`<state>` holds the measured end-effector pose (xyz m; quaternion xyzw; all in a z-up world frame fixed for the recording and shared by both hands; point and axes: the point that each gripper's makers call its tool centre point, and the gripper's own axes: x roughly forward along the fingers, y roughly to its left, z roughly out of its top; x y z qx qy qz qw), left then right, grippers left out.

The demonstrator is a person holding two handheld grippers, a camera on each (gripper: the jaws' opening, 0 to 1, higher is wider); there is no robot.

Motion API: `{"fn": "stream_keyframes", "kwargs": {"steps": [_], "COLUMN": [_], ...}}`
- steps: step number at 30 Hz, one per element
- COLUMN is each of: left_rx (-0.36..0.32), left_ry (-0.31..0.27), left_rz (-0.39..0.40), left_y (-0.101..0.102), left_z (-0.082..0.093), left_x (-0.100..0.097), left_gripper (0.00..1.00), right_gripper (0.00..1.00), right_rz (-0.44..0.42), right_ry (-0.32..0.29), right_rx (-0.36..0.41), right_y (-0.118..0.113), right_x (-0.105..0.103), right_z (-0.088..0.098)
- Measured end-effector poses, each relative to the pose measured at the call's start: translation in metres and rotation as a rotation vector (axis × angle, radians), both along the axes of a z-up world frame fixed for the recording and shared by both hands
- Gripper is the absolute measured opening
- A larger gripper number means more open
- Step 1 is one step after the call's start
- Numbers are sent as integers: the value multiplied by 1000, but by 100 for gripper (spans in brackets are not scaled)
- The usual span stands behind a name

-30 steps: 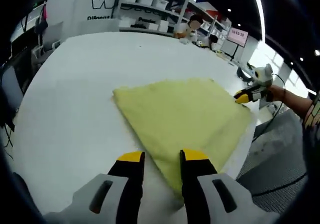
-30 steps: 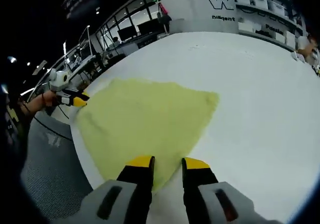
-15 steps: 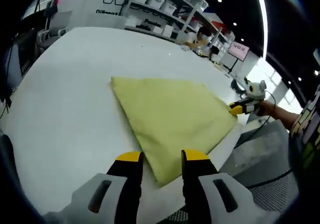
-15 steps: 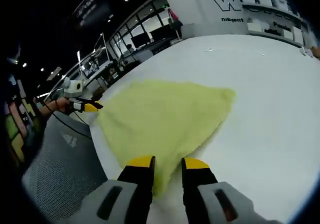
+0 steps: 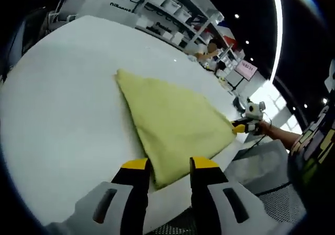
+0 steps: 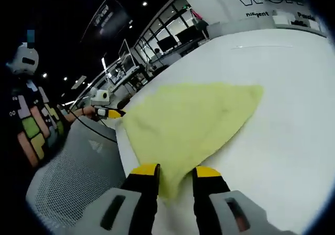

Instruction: Fold the garment on the visible template until the final outline fits inside the template.

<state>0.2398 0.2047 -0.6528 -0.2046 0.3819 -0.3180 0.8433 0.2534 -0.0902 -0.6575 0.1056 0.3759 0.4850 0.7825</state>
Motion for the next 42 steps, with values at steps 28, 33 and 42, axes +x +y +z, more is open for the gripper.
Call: {"fn": "stream_keyframes", "kwargs": {"steps": [28,33,42], "left_rx": [-51,-15,186], "left_ry": [38,6,-110], "left_rz": [-54,-105,-262], "left_y": [-3,-3,2], "left_z": [-7,-6,-8], "left_x": [-1,-2,-4], "left_gripper": [1,0,0], "right_gripper": [2,0,0], "right_rz": [435,418,420], "right_ry": [53,52,-16], "right_rx": [50,45,-89], "right_y": [-12,-15,-26], "right_x": [-49,-49,-42], "right_z": [5,7,-1]}}
